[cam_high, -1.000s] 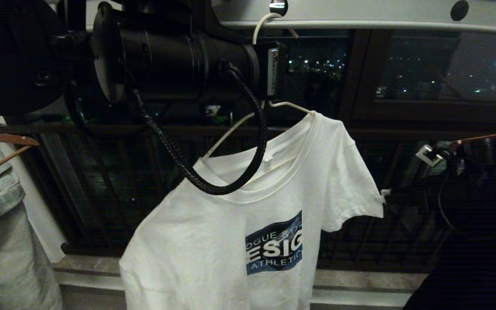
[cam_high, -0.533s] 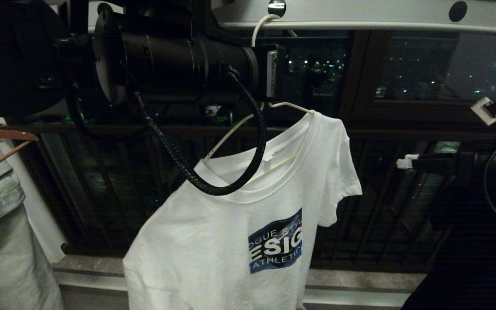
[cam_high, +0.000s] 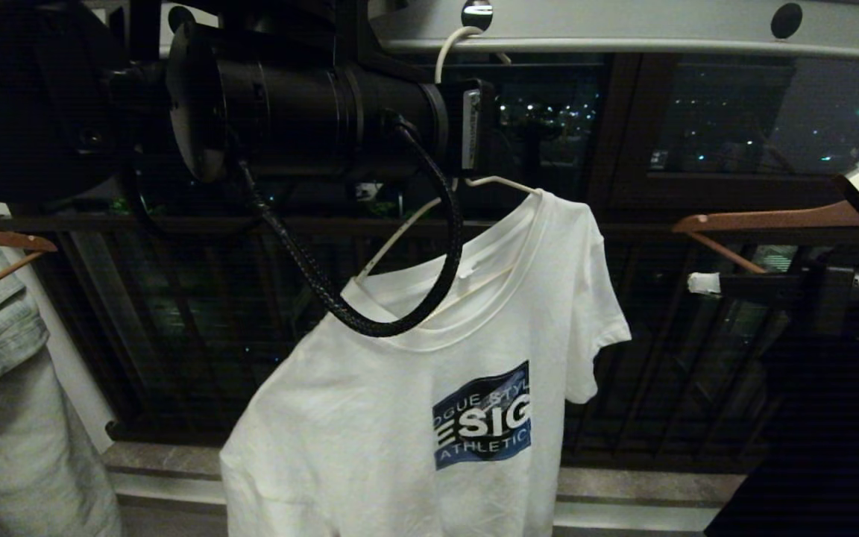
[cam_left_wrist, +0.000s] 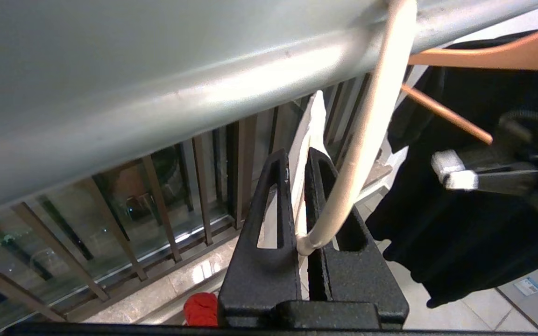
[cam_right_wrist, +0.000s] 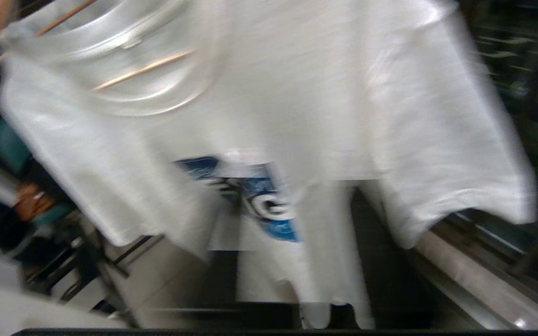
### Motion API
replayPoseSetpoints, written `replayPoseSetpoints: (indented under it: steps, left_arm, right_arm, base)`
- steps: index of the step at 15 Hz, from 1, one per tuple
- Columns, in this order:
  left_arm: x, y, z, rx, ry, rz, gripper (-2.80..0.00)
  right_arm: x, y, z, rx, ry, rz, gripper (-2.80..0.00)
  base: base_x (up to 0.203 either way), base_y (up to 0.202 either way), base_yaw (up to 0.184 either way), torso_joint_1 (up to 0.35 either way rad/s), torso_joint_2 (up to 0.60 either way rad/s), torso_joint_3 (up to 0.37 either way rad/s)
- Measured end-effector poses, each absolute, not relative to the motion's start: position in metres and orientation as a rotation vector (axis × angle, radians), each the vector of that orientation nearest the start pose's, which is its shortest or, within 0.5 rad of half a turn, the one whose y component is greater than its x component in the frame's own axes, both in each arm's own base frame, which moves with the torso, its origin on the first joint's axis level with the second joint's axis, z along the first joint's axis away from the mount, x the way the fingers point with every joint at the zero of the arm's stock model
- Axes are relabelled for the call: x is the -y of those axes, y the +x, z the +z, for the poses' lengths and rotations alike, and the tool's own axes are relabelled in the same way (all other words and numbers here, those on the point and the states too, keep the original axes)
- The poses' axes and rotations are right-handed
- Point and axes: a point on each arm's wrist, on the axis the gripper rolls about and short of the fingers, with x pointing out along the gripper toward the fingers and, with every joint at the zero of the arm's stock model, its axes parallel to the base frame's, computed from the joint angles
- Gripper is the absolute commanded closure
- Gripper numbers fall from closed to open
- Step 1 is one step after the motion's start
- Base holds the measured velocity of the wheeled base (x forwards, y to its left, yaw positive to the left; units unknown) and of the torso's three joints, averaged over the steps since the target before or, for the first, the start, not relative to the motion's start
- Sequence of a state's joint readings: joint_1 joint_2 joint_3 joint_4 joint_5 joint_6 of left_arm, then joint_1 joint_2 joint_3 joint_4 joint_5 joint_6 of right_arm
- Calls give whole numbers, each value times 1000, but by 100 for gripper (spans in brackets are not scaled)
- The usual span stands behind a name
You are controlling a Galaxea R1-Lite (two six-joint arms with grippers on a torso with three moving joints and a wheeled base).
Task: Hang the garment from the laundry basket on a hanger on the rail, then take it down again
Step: Hang the clothes rack on the clothesline
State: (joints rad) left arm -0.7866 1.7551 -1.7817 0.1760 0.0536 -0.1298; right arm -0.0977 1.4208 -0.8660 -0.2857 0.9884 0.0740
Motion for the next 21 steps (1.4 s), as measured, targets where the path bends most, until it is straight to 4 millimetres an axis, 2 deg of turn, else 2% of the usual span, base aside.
replayPoseSetpoints:
  steps: [3,8,12,13,15,21]
  left_arm:
    - [234,235,359,-188,-60,-720,0]
    - [235,238,356,-197,-58,-718,0]
    - [237,239,353,-203,-55,-718,0]
    - [238,239,353,-205,-56,-717,-280]
    - [240,241,347,-237,-43,-715,-280]
    - [233,235,350,-223,-51,-710,-280]
  right_arm:
    - [-9,213,246,-252,194,954,0]
    - [-17,179,259,-180,148,1009,0]
    - [-18,168,265,-143,127,1014,0]
    - [-18,168,266,-138,124,1013,0]
    - [-17,169,266,-138,124,1012,0]
    - [-13,179,264,-134,126,984,0]
  base:
    - [0,0,0,0,0,0]
    - [0,0,0,0,0,0]
    - [0,0,0,0,0,0]
    - [0,0,0,0,0,0]
    - [0,0,0,0,0,0]
    - [0,0,0,0,0,0]
